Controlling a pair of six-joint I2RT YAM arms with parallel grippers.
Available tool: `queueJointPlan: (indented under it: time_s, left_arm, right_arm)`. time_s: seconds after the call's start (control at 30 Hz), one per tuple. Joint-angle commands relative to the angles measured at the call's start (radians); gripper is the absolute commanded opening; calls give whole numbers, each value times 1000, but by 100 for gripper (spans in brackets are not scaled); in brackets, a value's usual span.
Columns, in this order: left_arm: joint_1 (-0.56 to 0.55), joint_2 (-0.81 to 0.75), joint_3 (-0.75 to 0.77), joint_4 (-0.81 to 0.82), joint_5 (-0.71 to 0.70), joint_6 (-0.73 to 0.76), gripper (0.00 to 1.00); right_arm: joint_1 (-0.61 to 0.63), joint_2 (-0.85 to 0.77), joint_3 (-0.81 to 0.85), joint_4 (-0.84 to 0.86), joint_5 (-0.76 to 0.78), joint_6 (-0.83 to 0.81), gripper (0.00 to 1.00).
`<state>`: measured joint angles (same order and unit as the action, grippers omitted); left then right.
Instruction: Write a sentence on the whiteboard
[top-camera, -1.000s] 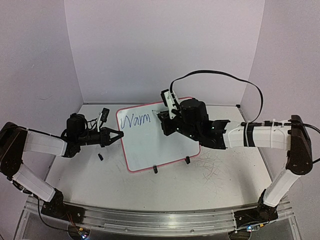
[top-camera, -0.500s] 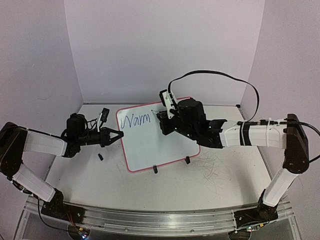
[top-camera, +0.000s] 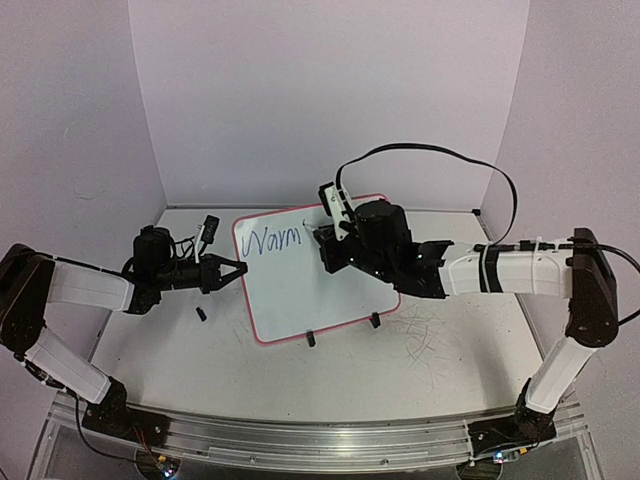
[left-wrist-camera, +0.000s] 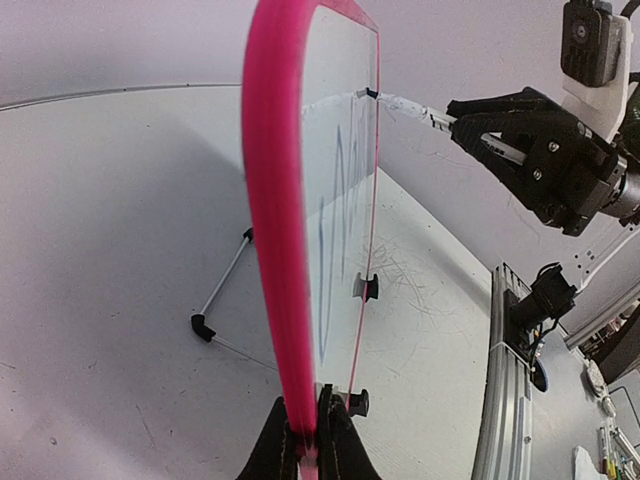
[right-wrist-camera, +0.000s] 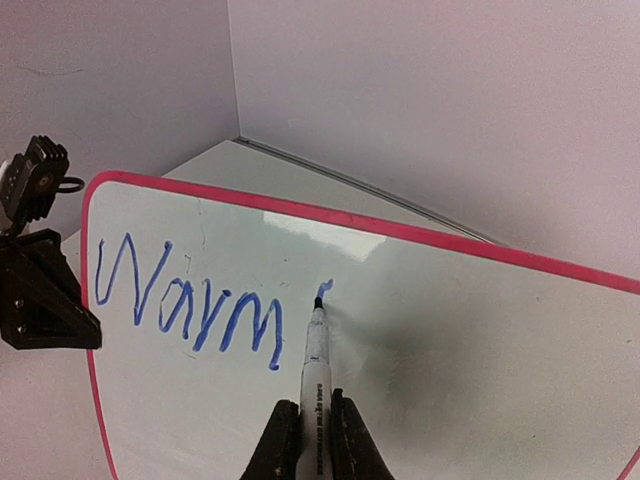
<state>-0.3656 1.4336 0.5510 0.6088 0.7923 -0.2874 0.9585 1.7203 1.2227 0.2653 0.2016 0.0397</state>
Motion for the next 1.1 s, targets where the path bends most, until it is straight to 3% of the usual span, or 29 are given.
queueJointPlan:
  time_s: [0.0,0.9,1.07]
  left_arm:
    - [4,-4,39,8,-30,54,0]
    - [4,-3,36,3,-33,59,0]
    - [4,-4,36,2,-32,59,0]
  right_arm:
    - [1,-18,-31,-19,3,27,0]
    - [8,-74,-94,-34,52,48,0]
    - [8,-124,-114,31,-60,33,0]
